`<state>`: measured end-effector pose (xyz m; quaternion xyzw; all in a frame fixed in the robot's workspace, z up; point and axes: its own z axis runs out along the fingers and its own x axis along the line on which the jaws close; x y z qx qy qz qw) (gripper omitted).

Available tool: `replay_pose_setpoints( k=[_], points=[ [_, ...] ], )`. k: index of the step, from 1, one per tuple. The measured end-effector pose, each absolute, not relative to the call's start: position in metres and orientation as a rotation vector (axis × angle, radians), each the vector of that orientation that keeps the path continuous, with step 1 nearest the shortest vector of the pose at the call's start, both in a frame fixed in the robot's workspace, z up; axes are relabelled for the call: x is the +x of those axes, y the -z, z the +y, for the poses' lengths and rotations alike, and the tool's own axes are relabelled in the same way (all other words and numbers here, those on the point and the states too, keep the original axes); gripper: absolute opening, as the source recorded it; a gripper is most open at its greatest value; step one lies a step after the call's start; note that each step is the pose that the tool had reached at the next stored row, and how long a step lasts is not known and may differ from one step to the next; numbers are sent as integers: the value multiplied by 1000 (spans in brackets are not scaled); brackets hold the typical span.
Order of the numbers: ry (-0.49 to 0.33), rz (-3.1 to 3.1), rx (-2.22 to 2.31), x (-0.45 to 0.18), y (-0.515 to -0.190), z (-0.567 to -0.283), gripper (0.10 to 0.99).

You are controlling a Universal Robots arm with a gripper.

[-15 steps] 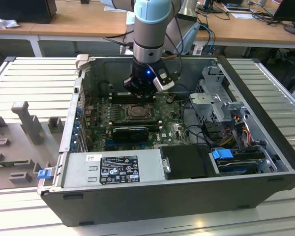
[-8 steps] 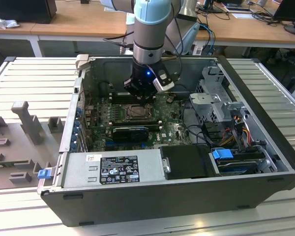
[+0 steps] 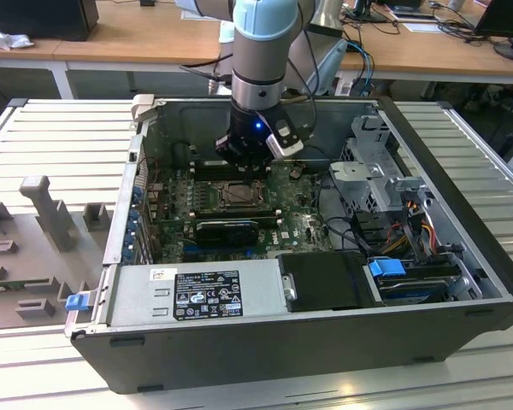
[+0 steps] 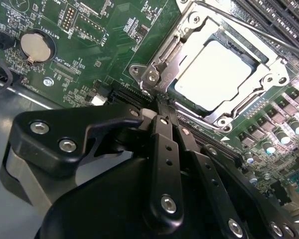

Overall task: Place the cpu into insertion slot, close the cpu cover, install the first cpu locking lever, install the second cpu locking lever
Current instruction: 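Install the first cpu locking lever, then install the second cpu locking lever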

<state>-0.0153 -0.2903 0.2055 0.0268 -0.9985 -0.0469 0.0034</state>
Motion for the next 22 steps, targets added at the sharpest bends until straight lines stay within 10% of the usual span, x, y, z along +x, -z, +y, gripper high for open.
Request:
replay_pose_setpoints(
  k=[22],
  points=[
    [147, -3130, 84, -15, -219, -306, 106]
  ],
)
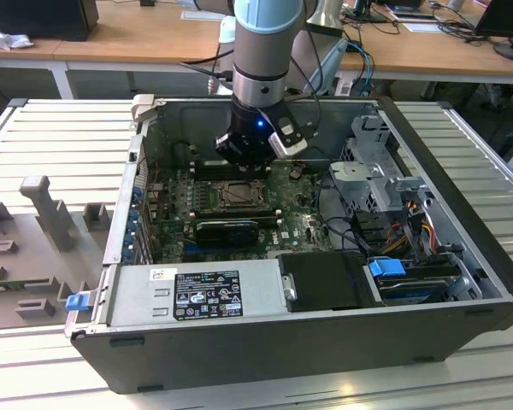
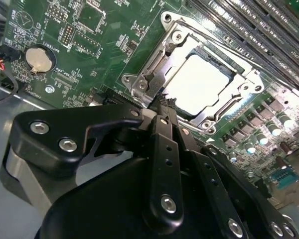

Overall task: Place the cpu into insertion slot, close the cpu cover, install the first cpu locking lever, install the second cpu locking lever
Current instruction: 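Install the second cpu locking lever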

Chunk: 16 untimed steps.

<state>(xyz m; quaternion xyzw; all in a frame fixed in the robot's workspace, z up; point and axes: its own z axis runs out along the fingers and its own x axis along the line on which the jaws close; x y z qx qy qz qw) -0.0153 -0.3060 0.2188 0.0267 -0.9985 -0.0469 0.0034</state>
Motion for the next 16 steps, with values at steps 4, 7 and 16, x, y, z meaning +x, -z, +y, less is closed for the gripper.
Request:
replay_pose_setpoints(
  k=[4, 7, 16],
  points=[
    [147, -3130, 84, -15, -240, -306, 106],
    [147, -3130, 84, -15, -248, -319, 106],
    [212, -3121, 84, -15, -244, -357, 106]
  ],
)
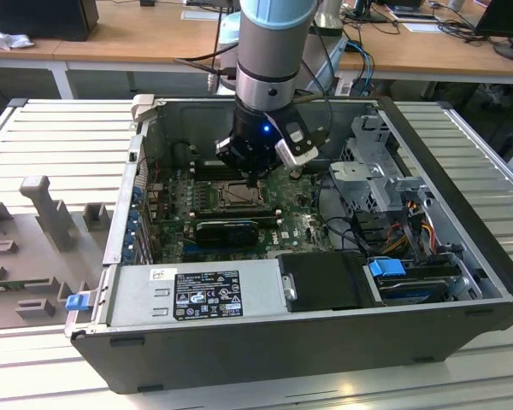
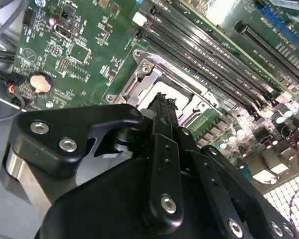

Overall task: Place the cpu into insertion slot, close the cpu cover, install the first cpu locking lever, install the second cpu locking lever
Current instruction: 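Install the second cpu locking lever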

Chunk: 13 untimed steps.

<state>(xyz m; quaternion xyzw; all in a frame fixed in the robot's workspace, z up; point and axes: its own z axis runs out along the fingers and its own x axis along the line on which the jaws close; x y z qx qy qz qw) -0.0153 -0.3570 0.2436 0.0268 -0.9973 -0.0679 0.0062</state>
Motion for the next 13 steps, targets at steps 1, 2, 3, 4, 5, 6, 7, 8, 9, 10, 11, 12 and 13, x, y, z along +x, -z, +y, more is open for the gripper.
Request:
replay_pose_setpoints(
  k=[1, 2, 3, 4, 5, 6, 7, 8, 9, 10, 11, 12, 13],
  points=[
    [230, -3120, 84, -15, -242, -365, 106],
    [233, -3120, 84, -15, -242, -369, 106],
    [234, -3120, 84, -15, -242, -373, 106],
    [235, -3119, 84, -16, -241, -376, 106],
    [235, -3119, 84, -16, -240, -378, 106],
    [236, -3120, 84, -18, -239, -379, 106],
    [237, -3119, 85, -21, -239, -379, 106],
    [237, -3119, 85, -24, -238, -379, 106],
    [238, -3119, 85, -30, -238, -381, 106],
    [239, -3119, 86, -34, -237, -383, 106],
    [239, -3119, 86, -38, -236, -385, 106],
    [242, -3119, 87, -45, -235, -386, 106],
    [247, -3118, 90, -51, -232, -386, 106]
  ],
)
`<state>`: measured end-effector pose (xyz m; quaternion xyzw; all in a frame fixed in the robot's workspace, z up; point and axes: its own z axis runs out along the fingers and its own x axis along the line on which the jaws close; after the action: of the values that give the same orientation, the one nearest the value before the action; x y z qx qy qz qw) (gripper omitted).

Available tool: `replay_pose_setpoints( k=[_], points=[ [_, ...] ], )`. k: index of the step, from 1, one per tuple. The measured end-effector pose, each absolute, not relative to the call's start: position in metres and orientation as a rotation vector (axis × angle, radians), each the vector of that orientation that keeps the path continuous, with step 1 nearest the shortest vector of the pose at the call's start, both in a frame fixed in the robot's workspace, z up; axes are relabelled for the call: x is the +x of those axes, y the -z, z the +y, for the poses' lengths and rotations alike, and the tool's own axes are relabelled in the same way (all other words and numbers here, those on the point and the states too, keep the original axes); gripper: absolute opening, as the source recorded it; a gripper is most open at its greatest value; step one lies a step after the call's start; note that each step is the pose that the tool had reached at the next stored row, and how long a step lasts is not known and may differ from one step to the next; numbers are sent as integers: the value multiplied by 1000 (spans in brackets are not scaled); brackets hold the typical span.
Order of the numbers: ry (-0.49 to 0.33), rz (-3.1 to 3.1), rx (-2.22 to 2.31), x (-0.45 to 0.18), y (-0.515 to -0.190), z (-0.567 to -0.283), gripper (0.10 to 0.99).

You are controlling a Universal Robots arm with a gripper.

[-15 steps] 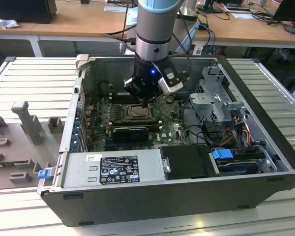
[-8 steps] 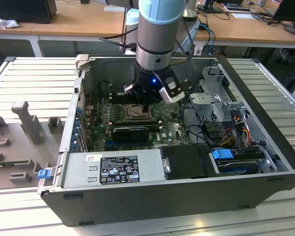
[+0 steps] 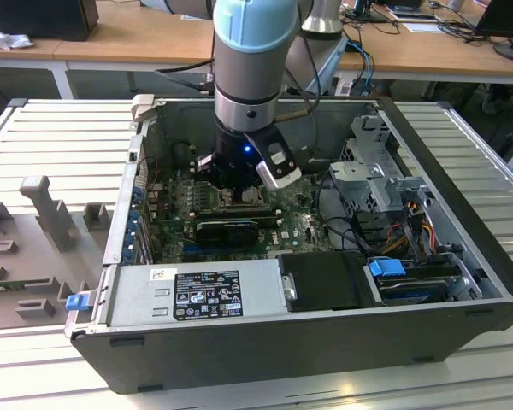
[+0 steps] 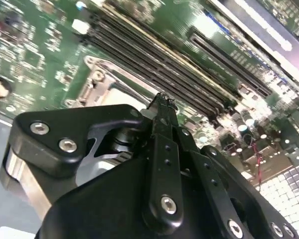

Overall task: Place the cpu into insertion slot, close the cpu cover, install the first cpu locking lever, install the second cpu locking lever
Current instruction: 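Install the second cpu locking lever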

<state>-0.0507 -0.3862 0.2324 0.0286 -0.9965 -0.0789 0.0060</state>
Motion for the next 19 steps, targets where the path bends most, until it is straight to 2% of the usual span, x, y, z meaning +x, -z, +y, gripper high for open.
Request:
replay_pose_setpoints(
  k=[10, 13, 19],
  points=[
    [270, -3115, 113, -60, -210, -386, 106],
    [372, -3107, 115, -63, -209, -395, 106],
    [441, -3099, 118, -68, -208, -406, 106]
  ],
)
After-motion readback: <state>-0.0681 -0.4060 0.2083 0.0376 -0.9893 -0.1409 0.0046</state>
